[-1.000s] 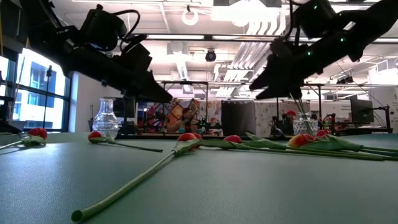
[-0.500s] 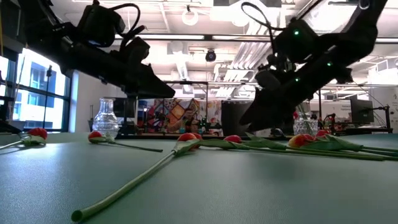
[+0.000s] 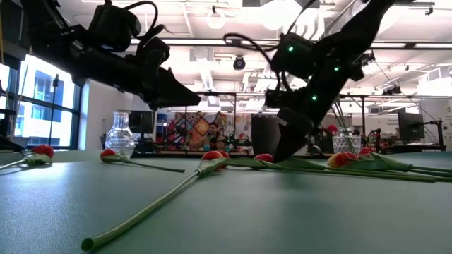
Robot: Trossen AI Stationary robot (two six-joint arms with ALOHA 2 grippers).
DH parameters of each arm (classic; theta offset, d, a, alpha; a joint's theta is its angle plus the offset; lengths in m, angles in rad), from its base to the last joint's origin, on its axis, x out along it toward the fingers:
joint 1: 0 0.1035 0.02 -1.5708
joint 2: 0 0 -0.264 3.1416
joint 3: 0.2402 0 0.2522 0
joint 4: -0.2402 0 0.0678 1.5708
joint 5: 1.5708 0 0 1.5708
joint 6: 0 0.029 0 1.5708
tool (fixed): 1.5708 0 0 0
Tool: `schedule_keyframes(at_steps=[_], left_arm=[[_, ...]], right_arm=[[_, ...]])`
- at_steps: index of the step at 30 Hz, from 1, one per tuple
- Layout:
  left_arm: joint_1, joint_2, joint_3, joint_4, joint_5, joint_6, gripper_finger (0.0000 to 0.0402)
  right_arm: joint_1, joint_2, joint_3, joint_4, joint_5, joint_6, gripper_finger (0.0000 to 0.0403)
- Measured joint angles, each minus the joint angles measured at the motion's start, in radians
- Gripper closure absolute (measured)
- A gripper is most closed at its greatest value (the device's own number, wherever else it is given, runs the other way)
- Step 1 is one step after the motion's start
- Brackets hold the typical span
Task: Sort flowers into vase by color
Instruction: Put the red tulip into the left transparent vase
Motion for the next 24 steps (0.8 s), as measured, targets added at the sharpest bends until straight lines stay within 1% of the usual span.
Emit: schedule_keyframes(at_steps=[2, 9, 11, 16, 19, 22, 24], left_arm=[[0.002, 0.0, 0.0, -0.002, 0.0, 0.0, 0.0335], [0.001, 0.0, 0.0, -0.002, 0.001, -0.005, 0.0335], [-0.001, 0.0, 0.0, -0.004, 0.0, -0.012, 0.0335], [0.0, 0.0, 0.0, -0.007, 0.015, -0.052, 0.0335], [0.008, -0.003, 0.0, -0.006, 0.065, -0.064, 0.0335], [0.021, -0.012, 0.0, -0.005, 0.069, -0.091, 0.0335], [0.03, -0.019, 0.0, -0.002, 0.06, -0.111, 0.0335]], right_arm=[[-0.028, 0.012, 0.027, -0.026, -0.057, -0.017, 0.0331], [-0.114, 0.058, 0.066, -0.083, -0.192, -0.016, 0.039], [-0.124, 0.06, 0.065, -0.085, -0.204, -0.015, 0.0398], [-0.131, 0.037, 0.06, -0.077, -0.203, 0.011, 0.0401], [-0.131, 0.007, 0.059, -0.003, -0.203, 0.045, 0.0402], [-0.131, -0.025, 0.059, 0.12, -0.203, 0.084, 0.0402], [-0.131, -0.045, 0.059, 0.251, -0.204, 0.108, 0.0402]])
